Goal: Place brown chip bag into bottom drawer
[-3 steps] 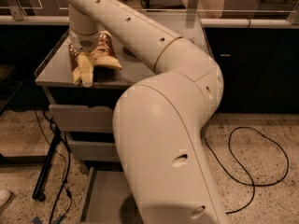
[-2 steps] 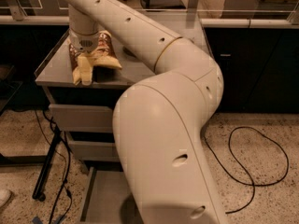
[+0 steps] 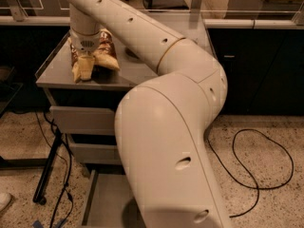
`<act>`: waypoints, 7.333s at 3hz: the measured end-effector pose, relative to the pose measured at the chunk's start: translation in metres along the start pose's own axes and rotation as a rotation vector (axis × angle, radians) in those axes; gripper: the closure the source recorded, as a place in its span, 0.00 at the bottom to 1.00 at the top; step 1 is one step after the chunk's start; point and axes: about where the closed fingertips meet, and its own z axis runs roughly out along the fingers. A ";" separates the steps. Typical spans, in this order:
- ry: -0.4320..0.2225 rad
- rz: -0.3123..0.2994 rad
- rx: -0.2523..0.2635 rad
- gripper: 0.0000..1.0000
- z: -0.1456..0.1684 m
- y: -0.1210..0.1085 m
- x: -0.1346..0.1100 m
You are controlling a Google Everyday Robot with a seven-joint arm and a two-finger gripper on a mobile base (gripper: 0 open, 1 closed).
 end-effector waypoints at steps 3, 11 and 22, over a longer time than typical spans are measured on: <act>0.000 0.000 0.000 1.00 0.000 0.000 0.000; 0.101 -0.057 0.312 1.00 -0.110 0.057 -0.052; 0.038 0.202 -0.177 1.00 0.016 0.308 -0.055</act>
Offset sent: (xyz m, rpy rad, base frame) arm 0.0000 0.0000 0.0000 0.0000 0.0000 0.0000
